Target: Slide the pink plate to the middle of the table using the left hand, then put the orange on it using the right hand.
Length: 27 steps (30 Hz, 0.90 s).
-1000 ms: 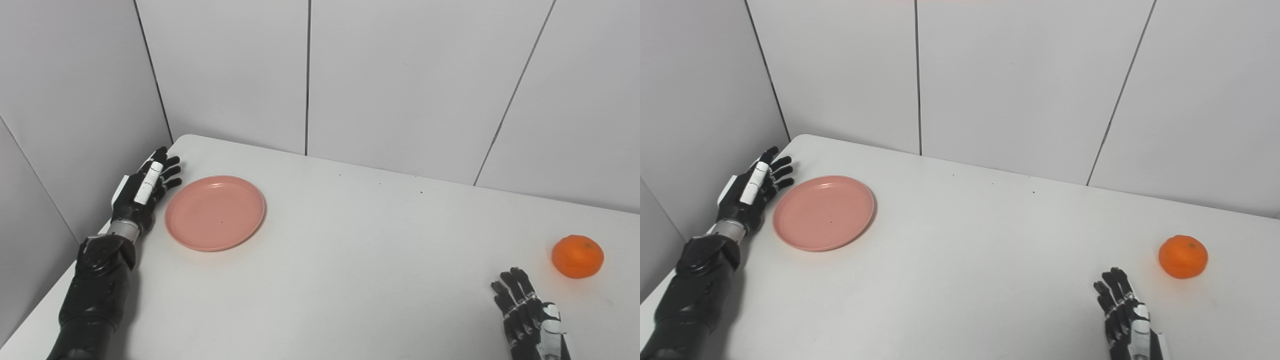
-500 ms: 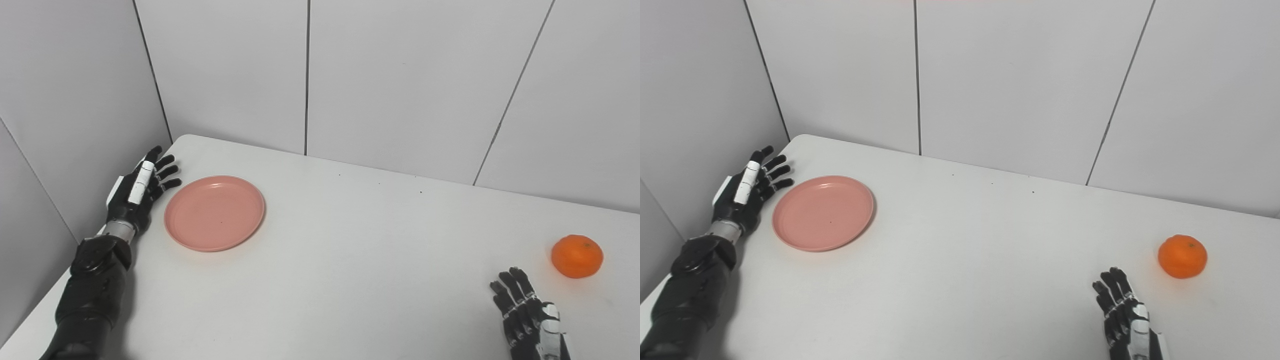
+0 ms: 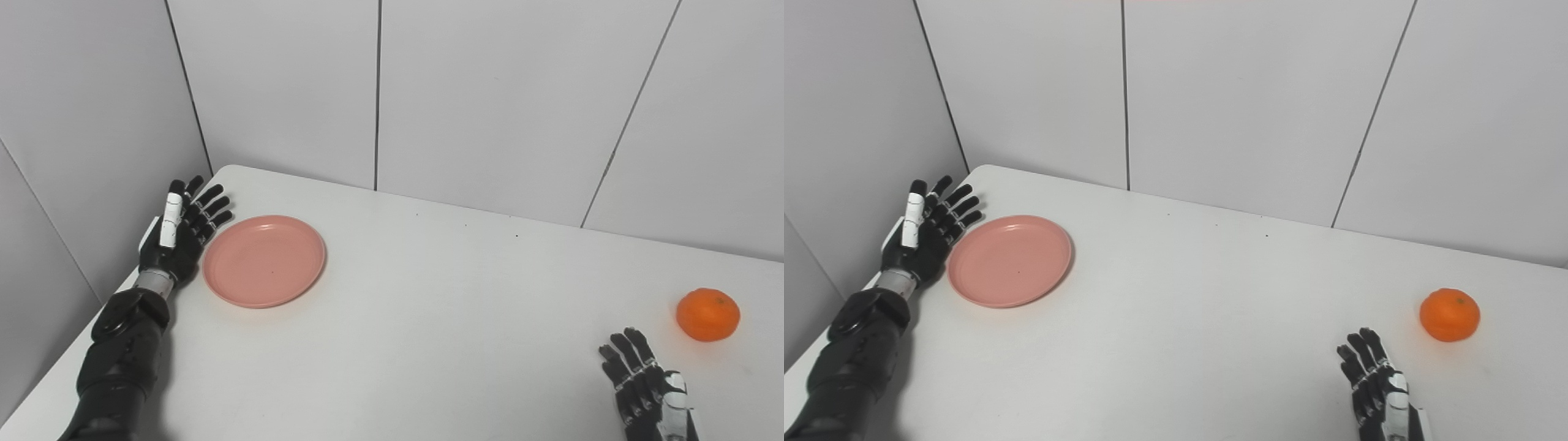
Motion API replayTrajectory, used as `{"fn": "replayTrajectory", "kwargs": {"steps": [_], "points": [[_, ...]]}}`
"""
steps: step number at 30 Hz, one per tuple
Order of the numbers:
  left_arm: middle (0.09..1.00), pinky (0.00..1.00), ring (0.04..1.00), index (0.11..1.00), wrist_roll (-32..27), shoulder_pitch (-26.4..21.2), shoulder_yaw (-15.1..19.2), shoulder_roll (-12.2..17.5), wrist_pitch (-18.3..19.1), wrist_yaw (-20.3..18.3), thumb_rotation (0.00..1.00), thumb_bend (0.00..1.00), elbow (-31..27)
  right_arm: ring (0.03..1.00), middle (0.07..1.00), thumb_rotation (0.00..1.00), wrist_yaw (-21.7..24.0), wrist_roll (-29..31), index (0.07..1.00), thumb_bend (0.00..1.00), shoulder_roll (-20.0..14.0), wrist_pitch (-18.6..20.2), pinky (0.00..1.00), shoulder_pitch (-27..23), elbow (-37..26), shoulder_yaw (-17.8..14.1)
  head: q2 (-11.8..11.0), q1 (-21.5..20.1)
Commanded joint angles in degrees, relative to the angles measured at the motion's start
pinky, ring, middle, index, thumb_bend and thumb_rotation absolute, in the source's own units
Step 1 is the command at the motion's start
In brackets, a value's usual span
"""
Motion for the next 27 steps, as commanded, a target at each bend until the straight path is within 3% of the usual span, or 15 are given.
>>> {"fn": "replayTrajectory", "kwargs": {"steps": [1,10,27], "points": [[0.893,0.87,0.886,0.954,-0.7,-0.2,0.3,0.1,1.1,-0.2,0.82,0.91,-2.5,0.893,0.91,1.0,0.5,0.4,0.905,0.76,0.4,-1.7,0.96,1.9,1.9,0.4,0.1,0.0],[0.923,0.9,0.919,0.976,-0.1,1.5,-0.1,-0.9,2.2,0.6,0.81,0.91,-6.2,0.892,0.908,1.0,0.1,0.2,0.906,0.75,0.5,-1.1,0.95,2.1,1.0,0.6,0.2,-0.1],[0.935,0.85,0.939,0.95,1.0,2.5,-2.2,-1.4,3.2,1.1,0.78,0.96,-9.0,0.892,0.909,1.0,0.3,0.2,0.907,0.74,0.6,-1.4,0.95,1.9,1.4,0.7,0.4,-0.2]]}}
